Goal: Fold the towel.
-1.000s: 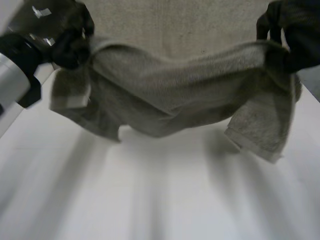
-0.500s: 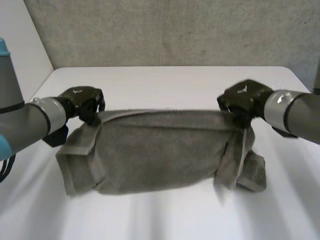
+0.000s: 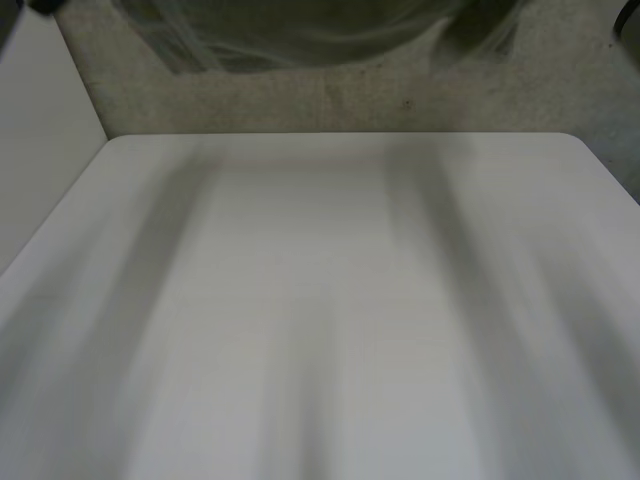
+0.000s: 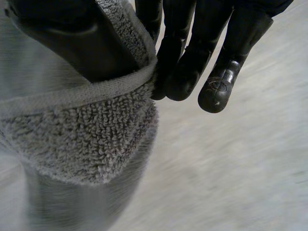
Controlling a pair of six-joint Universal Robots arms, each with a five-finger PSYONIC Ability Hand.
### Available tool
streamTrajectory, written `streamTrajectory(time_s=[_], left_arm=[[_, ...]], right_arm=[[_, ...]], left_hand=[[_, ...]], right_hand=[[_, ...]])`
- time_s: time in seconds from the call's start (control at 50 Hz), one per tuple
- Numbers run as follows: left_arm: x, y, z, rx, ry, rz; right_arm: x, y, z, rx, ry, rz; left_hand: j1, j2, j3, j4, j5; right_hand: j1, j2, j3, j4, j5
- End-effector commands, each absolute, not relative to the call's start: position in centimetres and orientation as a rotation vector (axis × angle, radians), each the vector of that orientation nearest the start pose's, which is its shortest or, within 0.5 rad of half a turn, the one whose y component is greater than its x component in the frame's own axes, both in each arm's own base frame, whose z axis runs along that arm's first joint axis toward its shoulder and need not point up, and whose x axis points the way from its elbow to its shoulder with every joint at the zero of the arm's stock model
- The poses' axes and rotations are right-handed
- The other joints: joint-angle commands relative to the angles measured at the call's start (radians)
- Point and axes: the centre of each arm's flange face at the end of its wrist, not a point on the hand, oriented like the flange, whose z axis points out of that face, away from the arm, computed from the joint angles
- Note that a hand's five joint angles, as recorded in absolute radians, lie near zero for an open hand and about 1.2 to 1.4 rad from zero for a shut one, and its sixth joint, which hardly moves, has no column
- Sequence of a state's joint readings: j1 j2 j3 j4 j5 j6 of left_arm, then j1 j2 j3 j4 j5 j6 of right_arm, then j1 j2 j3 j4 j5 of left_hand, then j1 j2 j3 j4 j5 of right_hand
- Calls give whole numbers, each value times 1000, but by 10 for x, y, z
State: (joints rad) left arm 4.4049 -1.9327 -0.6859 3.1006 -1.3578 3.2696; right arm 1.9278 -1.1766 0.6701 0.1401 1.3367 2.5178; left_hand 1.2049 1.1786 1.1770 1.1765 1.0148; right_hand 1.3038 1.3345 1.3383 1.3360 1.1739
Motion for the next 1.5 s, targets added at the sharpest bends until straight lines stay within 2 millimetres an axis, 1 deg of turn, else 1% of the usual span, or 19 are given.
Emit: streamTrajectory(time_s=[0.02, 0.06, 0.08, 0.12, 0.14, 0.16, 0.18, 0.22, 0.24, 0.28, 0.3, 0.38, 0.5, 0.6, 0.64, 0.82, 0.98, 1.18, 1.5], left_arm=[[-243, -351, 358, 711, 2061, -2575], [-232, -357, 315, 716, 2202, -2453], [-232, -357, 315, 716, 2203, -2452], [-230, -355, 271, 751, 2327, -2348], [-230, -355, 271, 751, 2328, -2348], [-228, -353, 251, 776, 2368, -2299], [-228, -352, 251, 776, 2369, -2299], [-227, -344, 217, 853, 2400, -2191], [-227, -344, 217, 853, 2400, -2190], [-225, -332, 188, 951, 2403, -2074], [-225, -332, 187, 952, 2403, -2073], [-222, -316, 158, 1101, 2373, -1911], [-220, -305, 150, 1177, 2342, -1846], [-219, -296, 148, 1185, 2359, -1825], [-220, -293, 147, 1191, 2367, -1817], [-220, -270, 138, 1227, 2402, -1772], [-216, -258, 136, 1221, 2359, -1804], [-211, -267, 133, 1183, 2334, -1825], [-216, -286, 113, 1192, 2374, -1784]], right_arm=[[288, -316, 344, -1516, 1783, -2186], [284, -309, 301, -1679, 1876, -1996], [284, -309, 301, -1680, 1876, -1995], [282, -303, 265, -1762, 1915, -1894], [282, -303, 265, -1762, 1915, -1893], [281, -301, 247, -1782, 1930, -1859], [281, -301, 247, -1782, 1930, -1858], [279, -296, 219, -1799, 1946, -1835], [279, -296, 219, -1799, 1946, -1835], [276, -292, 200, -1797, 1953, -1846], [276, -292, 200, -1797, 1953, -1846], [270, -284, 183, -1789, 1994, -1829], [264, -272, 178, -1784, 2029, -1790], [260, -262, 179, -1744, 2056, -1766], [260, -260, 179, -1721, 2066, -1759], [253, -256, 171, -1560, 2190, -1699], [251, -251, 160, -1549, 2183, -1722], [250, -249, 153, -1545, 2185, -1722], [249, -245, 149, -1548, 2184, -1712]], left_hand=[[-28, -2, -1, 0, -13], [-28, -2, -1, 0, -13], [-28, -2, -1, 0, -13], [-28, -2, -1, 0, -13], [-28, -2, -1, 0, -13], [-28, -2, -1, 0, -13], [-28, -2, -1, 0, -13], [-37, -11, -9, -9, -22], [-37, -11, -9, -9, -22], [-46, -20, -18, -18, -30], [-46, -20, -18, -18, -30], [-175, -149, -147, -146, -159], [-378, -351, -350, -349, -362], [-920, -893, -892, -891, -904], [-976, -950, -948, -948, -961], [-965, -939, -937, -937, -949], [-906, -880, -879, -878, -891], [-871, -845, -843, -843, -856], [-792, -766, -764, -763, -776]], right_hand=[[92, 62, 58, 60, 48], [92, 62, 58, 60, 48], [92, 62, 58, 60, 48], [92, 62, 58, 60, 48], [92, 62, 58, 60, 48], [92, 62, 58, 60, 48], [92, 62, 58, 60, 48], [92, 62, 58, 60, 48], [92, 62, 58, 60, 48], [92, 62, 58, 60, 48], [92, 62, 58, 60, 48], [92, 62, 58, 60, 48], [92, 62, 58, 60, 48], [92, 62, 58, 60, 48], [92, 62, 58, 60, 48], [92, 62, 58, 60, 48], [92, 62, 58, 60, 48], [92, 62, 58, 60, 48], [92, 62, 58, 60, 48]])
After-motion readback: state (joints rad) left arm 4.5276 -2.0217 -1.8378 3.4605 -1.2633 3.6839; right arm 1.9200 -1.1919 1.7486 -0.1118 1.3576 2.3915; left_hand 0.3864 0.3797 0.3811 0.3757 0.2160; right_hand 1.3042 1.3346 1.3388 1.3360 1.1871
